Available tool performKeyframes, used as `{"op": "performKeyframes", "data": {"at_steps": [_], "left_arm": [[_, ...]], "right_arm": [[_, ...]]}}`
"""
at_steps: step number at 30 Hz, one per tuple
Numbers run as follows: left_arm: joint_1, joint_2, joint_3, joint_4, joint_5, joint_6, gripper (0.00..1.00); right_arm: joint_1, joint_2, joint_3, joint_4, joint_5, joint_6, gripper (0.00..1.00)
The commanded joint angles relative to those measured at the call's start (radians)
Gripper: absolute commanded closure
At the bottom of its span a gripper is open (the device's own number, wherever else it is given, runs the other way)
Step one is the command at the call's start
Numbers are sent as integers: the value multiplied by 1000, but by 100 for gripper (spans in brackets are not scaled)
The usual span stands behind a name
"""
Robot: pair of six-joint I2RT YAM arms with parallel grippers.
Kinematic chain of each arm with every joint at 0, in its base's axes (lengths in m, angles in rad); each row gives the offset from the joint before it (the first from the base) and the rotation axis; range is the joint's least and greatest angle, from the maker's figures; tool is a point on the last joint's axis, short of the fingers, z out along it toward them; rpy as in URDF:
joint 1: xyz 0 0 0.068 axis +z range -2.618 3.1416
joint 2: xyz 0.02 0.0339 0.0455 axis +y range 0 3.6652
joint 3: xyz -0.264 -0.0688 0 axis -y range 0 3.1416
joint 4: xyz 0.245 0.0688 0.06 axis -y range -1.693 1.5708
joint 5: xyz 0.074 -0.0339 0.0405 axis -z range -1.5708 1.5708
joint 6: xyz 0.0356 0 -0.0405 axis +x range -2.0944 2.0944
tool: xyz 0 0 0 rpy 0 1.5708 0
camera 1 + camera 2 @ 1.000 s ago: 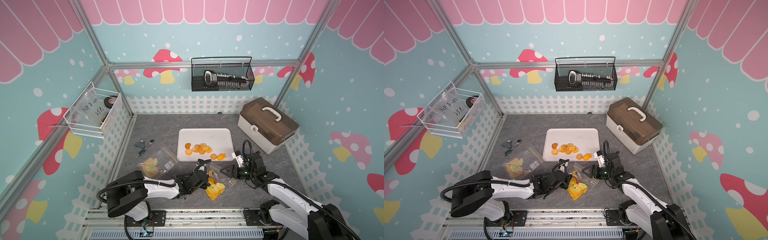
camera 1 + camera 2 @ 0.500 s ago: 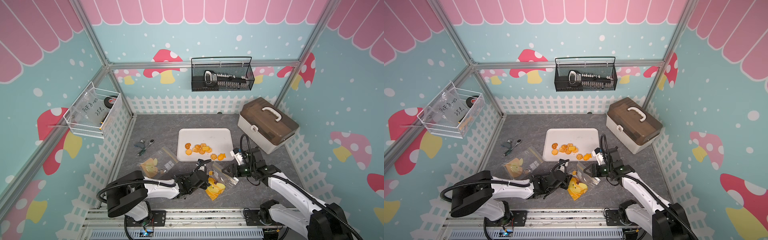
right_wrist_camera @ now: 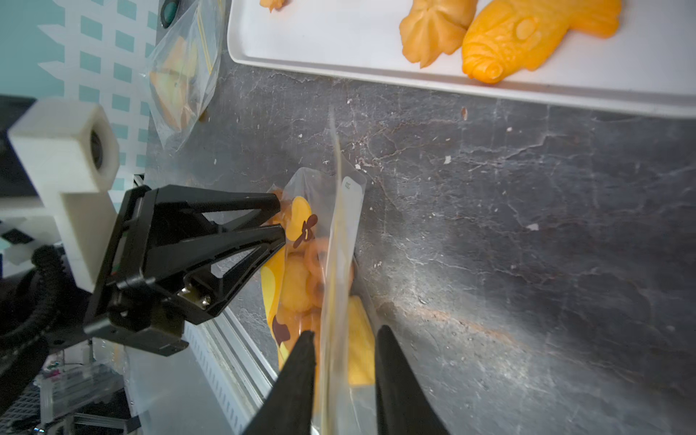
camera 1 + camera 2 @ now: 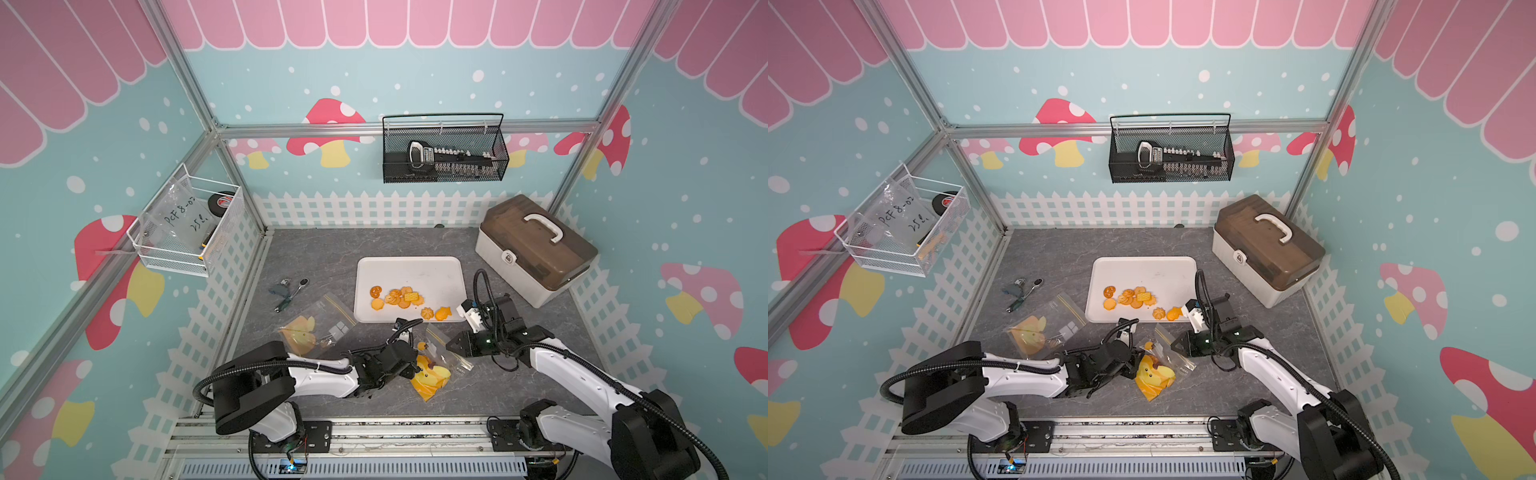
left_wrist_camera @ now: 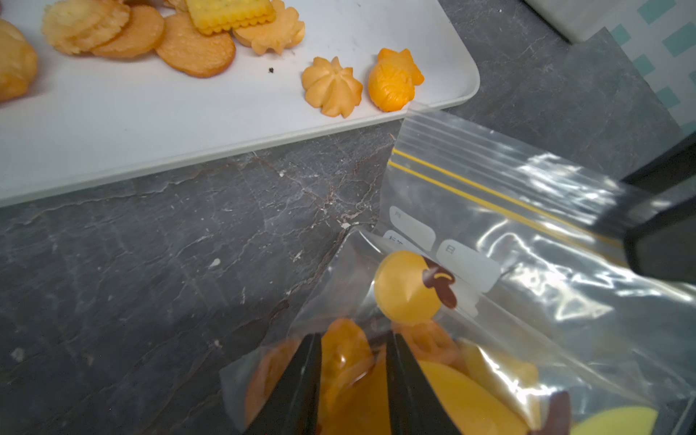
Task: Pour cookies out of the ziploc bag
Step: Adjust the ziploc bag at the center of the board.
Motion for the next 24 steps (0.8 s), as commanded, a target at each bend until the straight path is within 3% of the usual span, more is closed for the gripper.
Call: {"op": "performKeyframes", "data": {"at_steps": [1, 9, 12, 18, 22, 24], "left_arm": [[5, -21, -21, 35, -2, -19, 66], [5, -60, -64, 80, -9, -21, 66], [5, -60, -63, 80, -8, -20, 67], [5, -62, -65, 84, -9, -20, 67], [5, -63, -65, 84, -8, -20, 67], [5, -66, -68, 85, -7, -20, 67]], "right_arm": [[5, 15, 46, -29, 41, -31, 80], [5, -9, 57, -18, 57, -12, 100], [8, -20, 54, -17, 36, -9, 100], [12, -14, 37, -24, -20, -19, 85], [29, 1, 38, -28, -12, -22, 84], [40, 9, 44, -31, 2, -21, 89]]}}
